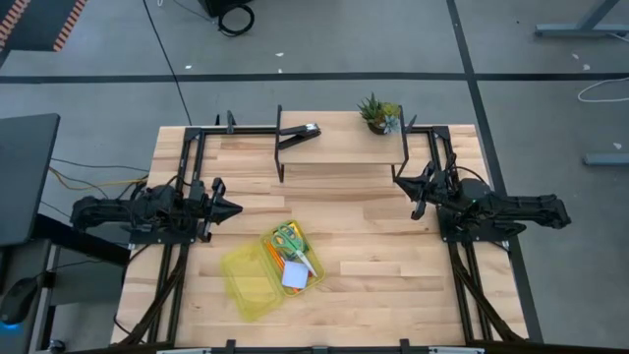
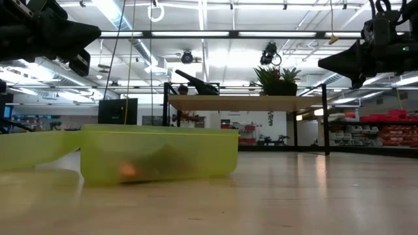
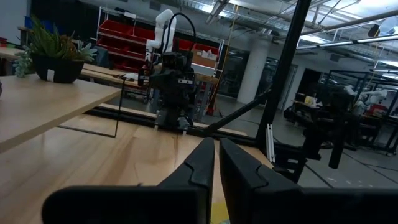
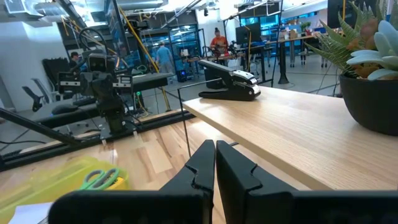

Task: Pack school essentials
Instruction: Return to Home Position

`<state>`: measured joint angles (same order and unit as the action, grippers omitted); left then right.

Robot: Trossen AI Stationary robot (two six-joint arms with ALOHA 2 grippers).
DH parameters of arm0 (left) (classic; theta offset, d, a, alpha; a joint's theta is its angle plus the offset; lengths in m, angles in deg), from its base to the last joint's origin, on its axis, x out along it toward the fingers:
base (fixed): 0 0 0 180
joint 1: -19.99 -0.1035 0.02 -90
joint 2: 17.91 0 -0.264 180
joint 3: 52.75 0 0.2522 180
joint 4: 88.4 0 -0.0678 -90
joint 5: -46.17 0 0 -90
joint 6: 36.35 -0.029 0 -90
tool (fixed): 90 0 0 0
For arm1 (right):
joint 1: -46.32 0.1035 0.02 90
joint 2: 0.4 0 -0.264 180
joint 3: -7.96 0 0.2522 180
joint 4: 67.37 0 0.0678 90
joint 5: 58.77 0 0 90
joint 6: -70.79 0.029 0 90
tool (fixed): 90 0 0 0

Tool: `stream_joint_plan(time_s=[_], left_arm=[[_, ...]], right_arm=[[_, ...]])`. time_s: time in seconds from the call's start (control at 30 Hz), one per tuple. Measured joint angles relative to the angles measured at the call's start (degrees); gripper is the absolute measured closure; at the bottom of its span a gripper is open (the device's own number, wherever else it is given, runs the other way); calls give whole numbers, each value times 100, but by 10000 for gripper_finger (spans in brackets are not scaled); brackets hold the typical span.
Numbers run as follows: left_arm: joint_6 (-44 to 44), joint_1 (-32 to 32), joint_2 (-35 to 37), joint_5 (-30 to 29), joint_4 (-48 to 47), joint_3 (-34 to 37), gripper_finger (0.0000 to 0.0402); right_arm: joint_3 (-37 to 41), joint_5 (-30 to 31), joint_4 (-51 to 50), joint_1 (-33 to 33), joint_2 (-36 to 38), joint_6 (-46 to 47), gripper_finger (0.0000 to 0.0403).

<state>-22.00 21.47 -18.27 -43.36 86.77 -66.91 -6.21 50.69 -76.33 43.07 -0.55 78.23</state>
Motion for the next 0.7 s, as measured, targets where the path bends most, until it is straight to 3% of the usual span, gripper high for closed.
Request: stream_joint_plan(time_s=[0.7], left_arm=[[-4,-2,0,0,0,0,366]], right_arm=[[0,0,0,-2,0,0,380]])
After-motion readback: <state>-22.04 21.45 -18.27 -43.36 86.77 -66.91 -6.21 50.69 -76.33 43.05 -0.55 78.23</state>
